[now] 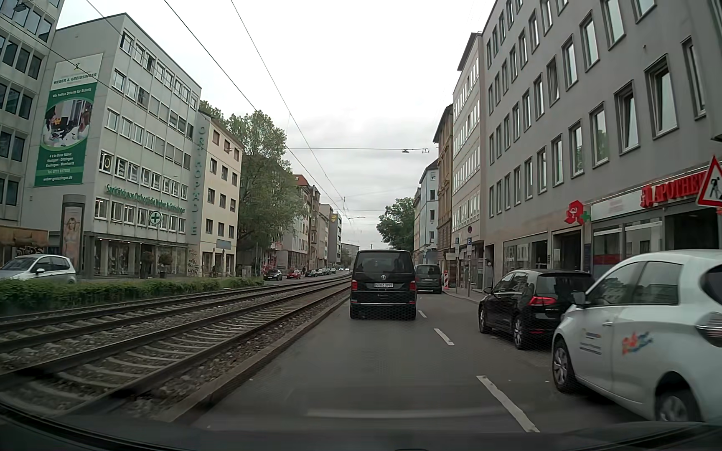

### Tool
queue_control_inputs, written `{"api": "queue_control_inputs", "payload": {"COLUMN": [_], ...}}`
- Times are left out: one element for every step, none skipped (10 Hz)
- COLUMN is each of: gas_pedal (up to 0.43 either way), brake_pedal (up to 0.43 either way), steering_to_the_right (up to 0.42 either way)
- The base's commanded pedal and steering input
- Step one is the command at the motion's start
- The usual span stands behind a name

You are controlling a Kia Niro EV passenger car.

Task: Follow the waypoints while adhering to traffic rules and regulations

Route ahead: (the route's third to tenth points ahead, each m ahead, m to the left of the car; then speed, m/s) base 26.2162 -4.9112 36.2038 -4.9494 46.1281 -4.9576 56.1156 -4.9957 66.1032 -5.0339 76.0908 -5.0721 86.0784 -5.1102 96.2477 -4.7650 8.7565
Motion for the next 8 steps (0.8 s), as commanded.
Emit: {"api": "queue_control_inputs", "payload": {"gas_pedal": [0.098, 0.110, 0.110, 0.110, 0.110, 0.059, 0.008, 0.020], "brake_pedal": [0.000, 0.000, 0.000, 0.000, 0.000, 0.000, 0.000, 0.000], "steering_to_the_right": [0.008, 0.009, 0.007, 0.001, -0.002, -0.002, -0.002, 0.000]}}
